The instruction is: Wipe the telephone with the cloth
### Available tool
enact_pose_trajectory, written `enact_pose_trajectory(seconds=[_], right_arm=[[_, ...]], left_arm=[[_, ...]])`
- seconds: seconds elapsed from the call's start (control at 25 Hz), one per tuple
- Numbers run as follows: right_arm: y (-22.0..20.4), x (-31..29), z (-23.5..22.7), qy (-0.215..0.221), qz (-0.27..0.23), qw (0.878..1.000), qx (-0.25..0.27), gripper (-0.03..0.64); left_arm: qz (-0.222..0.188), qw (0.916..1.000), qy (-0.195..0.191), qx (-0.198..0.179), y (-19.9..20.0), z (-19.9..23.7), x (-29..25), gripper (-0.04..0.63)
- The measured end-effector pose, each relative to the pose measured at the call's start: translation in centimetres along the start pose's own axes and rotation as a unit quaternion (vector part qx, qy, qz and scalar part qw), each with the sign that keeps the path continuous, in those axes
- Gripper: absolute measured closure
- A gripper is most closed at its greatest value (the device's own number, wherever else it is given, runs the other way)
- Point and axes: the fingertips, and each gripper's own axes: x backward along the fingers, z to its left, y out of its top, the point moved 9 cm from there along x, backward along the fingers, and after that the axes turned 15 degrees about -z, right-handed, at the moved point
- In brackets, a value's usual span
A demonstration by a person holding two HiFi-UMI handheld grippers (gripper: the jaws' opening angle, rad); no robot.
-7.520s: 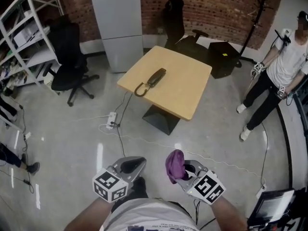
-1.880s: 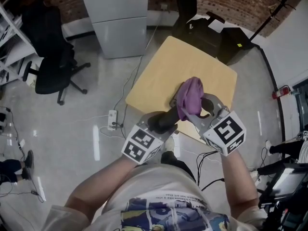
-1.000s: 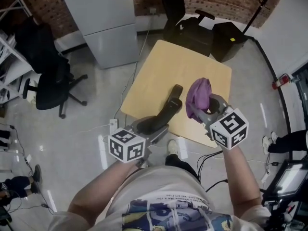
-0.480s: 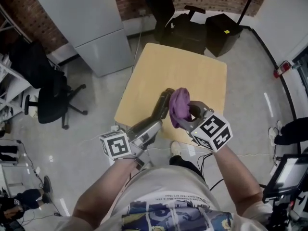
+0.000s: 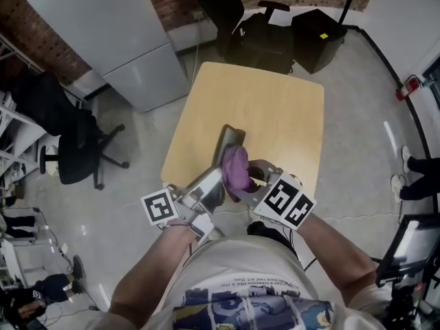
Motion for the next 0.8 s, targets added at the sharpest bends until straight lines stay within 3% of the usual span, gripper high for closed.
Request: enact_pose_trajectory(seconds=[0.32, 0.64, 0.8], right_arm=[[-1.1, 0.0, 0.6, 0.068, 0.029, 0.997, 0.017, 0.503], [-0.4, 1.5, -5.0, 0.008, 0.017, 0.999, 0.028, 0.503], [0.5, 1.2, -6.4, 0.01, 0.019, 0.999, 0.035, 0.503]], left_arm=[[-0.029, 0.9988, -0.029, 0.027, 1.0, 0.1, -1.8, 0.344], [-0.026, 0.9984, -0.046, 0.02, 0.1, 0.0, -3.0, 0.344], [-0.033, 0.9977, -0.053, 0.028, 0.0, -0.3, -3.5, 0.344]])
